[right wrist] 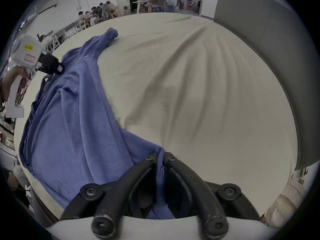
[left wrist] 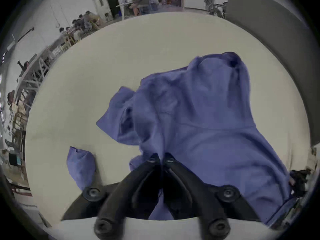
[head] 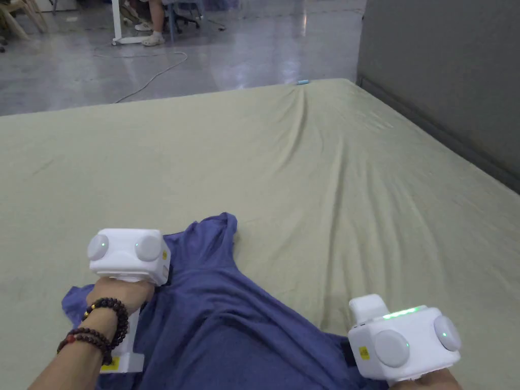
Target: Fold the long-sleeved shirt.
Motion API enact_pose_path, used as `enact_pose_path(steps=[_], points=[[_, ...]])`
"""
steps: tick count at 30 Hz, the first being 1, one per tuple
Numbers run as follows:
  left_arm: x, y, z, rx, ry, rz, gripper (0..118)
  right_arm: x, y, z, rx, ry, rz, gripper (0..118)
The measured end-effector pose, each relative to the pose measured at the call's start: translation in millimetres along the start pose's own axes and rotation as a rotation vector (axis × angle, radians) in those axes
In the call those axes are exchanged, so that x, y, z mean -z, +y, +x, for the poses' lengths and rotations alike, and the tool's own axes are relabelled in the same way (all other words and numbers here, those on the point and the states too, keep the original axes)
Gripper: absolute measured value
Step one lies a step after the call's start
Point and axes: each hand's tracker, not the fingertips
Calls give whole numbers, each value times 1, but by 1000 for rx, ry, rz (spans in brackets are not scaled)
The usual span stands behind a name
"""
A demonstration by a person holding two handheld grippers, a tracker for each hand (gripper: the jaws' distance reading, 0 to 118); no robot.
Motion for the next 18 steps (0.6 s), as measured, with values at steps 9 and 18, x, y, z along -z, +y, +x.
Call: enact_pose_path(steps=[9, 18], points=[[-133, 17, -48, -44, -109, 300, 0, -107, 55, 13, 8, 53, 258, 3], [-342, 68, -114, -147, -56, 767, 0, -251, 226, 21, -77, -38, 636, 3]])
